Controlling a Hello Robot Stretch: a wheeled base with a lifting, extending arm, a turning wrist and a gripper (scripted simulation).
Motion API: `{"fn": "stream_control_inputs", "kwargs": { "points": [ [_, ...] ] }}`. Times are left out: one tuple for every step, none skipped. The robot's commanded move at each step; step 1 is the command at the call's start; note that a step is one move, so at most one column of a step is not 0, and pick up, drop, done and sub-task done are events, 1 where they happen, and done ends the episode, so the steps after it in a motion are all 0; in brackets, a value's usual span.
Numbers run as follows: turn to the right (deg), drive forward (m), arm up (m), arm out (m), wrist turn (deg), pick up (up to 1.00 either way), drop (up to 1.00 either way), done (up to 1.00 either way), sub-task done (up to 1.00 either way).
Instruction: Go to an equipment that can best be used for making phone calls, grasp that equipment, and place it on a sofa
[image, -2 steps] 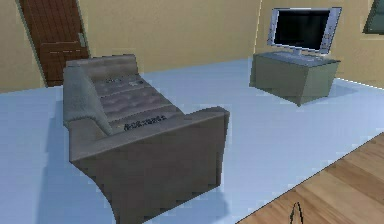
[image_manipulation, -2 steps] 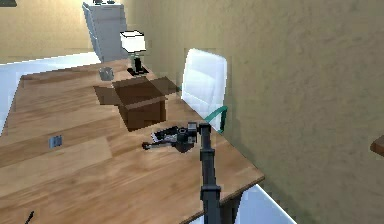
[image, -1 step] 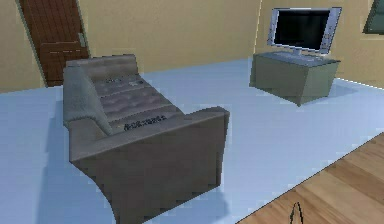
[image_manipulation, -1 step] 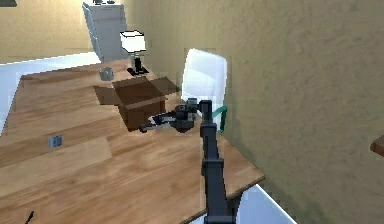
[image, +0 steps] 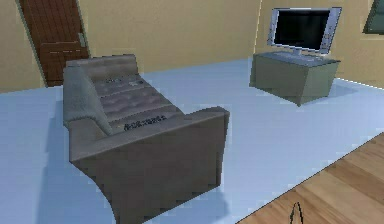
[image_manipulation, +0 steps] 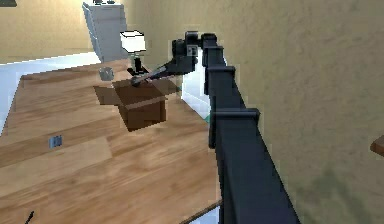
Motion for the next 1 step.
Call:
{"fn": "stream_control_inputs", "kwargs": {
  "points": [
    [0.0,0.0,0.0,0.0,-45.0,0.0,0.0,0.0,0.0]
  ]
}}
